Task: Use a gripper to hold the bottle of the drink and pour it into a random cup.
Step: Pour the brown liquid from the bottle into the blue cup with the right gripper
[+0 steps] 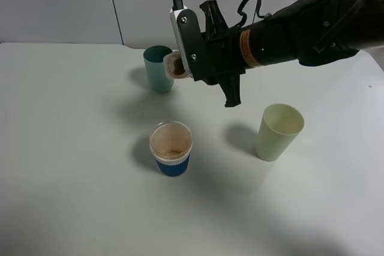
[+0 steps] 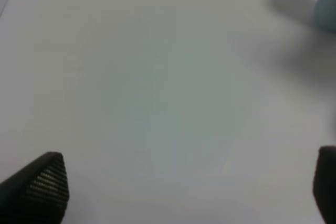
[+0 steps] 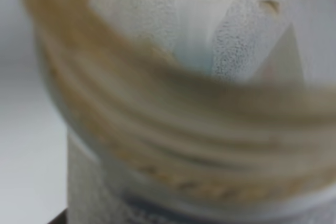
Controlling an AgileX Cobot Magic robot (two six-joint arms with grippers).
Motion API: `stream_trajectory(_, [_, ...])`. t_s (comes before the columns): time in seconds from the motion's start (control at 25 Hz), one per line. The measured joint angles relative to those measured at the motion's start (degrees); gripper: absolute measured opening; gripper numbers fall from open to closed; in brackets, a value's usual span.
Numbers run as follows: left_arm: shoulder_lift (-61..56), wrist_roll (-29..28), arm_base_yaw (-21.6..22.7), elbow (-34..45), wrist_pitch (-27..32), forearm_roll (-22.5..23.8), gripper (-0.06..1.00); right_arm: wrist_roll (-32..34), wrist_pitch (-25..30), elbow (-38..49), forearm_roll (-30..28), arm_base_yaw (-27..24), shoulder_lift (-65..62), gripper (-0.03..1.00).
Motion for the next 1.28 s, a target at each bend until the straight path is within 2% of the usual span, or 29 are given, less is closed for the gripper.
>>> stream_trajectory(0.48, [0.0,0.0,0.0,0.0,0.0,0.0,0.93,-8.6,3.3,0.0,0.0,3.0,0.0,0.37])
stream_trajectory(0.8, [0.0,0.0,0.0,0.0,0.0,0.0,0.93,-11.8,7.1,0.0,0.0,4.5,0.0,0.37])
stream_trajectory(1.28, [0.0,0.0,0.0,0.0,0.0,0.0,0.93,-14.6,8.8,0.0,0.0,6.1,0.0,0.37])
